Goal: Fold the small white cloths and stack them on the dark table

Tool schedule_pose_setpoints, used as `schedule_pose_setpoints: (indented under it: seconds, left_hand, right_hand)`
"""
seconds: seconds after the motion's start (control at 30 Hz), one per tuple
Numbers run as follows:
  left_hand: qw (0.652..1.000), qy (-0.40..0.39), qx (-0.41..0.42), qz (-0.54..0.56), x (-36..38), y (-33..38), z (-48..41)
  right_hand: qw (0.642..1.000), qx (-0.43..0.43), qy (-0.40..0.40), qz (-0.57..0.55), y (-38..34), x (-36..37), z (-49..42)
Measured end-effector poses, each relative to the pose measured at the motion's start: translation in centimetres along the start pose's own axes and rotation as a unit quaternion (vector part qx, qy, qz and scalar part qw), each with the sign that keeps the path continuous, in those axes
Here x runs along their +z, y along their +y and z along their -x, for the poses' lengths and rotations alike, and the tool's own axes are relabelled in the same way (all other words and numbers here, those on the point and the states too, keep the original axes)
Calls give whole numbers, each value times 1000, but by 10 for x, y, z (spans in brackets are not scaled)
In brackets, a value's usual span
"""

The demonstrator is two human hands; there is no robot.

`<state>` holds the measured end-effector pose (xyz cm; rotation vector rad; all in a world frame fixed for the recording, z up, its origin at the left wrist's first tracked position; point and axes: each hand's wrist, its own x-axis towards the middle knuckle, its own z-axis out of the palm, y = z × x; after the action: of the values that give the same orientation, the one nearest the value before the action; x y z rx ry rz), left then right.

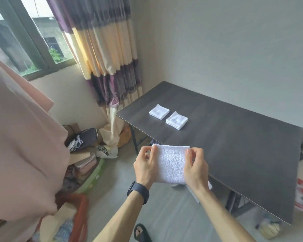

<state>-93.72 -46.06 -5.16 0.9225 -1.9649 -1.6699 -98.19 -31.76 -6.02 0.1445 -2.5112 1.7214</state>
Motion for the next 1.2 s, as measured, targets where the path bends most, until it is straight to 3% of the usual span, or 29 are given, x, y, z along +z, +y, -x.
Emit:
schedule_pose_setpoints:
  seconds: [0.33, 0.73, 1.0, 1.2]
  left_hand:
    - [999, -37, -36, -20, 23, -18, -233]
    - [983, -104, -105, -111, 108, -23, -425]
    - [957, -201, -105, -182, 172, -24, -535]
    - [925, -281, -102, -235, 218, -62, -621]
  right_hand:
    - [998, 66, 1, 24, 4, 154, -162]
    - [983, 180, 5, 41, 60, 252, -324]
    - [963, 257, 45, 64, 91, 300, -419]
    - [936, 311, 96, 135, 137, 351, -477]
